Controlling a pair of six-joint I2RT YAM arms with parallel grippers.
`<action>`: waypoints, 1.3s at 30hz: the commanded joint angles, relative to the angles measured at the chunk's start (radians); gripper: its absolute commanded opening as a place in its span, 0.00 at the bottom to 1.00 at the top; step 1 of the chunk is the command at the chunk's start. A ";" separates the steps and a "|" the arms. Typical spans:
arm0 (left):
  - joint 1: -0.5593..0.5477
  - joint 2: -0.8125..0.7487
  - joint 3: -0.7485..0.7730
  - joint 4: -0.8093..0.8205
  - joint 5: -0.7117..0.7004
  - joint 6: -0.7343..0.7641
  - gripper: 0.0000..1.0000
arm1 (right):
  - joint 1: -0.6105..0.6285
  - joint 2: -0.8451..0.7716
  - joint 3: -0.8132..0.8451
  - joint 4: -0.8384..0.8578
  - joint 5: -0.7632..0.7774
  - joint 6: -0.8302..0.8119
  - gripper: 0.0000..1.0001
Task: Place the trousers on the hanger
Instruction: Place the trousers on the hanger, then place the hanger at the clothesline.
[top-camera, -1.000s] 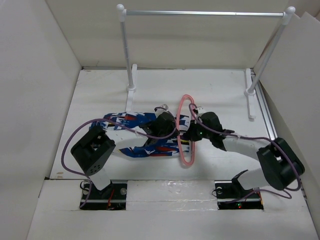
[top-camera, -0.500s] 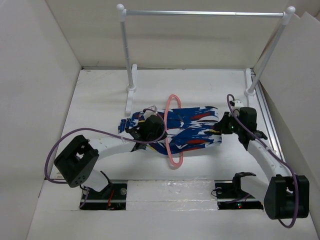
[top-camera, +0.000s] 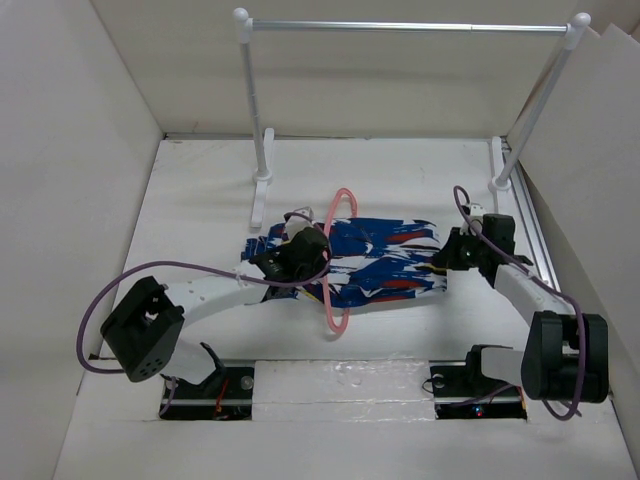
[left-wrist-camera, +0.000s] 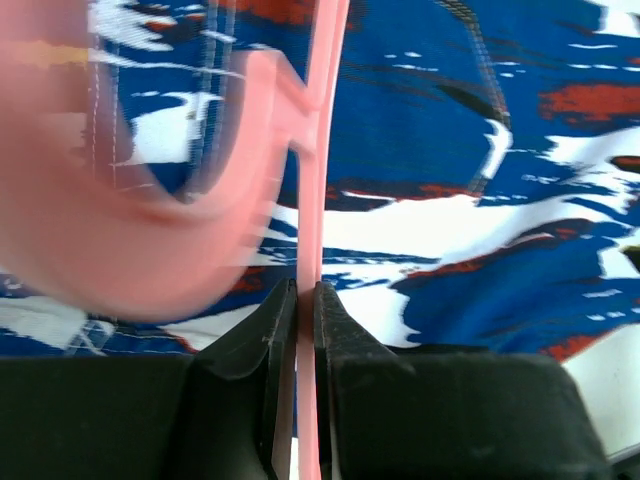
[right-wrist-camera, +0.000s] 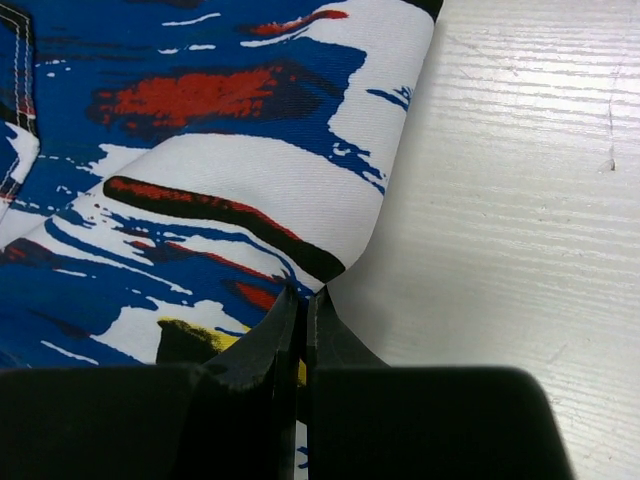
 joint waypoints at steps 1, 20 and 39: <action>-0.029 -0.025 0.064 -0.088 -0.106 0.025 0.00 | -0.017 0.018 0.017 0.090 0.002 -0.039 0.00; -0.152 0.014 0.555 -0.243 -0.354 0.095 0.00 | 0.139 -0.126 0.297 -0.286 0.024 -0.091 0.71; -0.152 -0.040 0.603 -0.157 -0.310 0.163 0.00 | 0.839 -0.117 0.304 0.302 0.025 0.524 0.84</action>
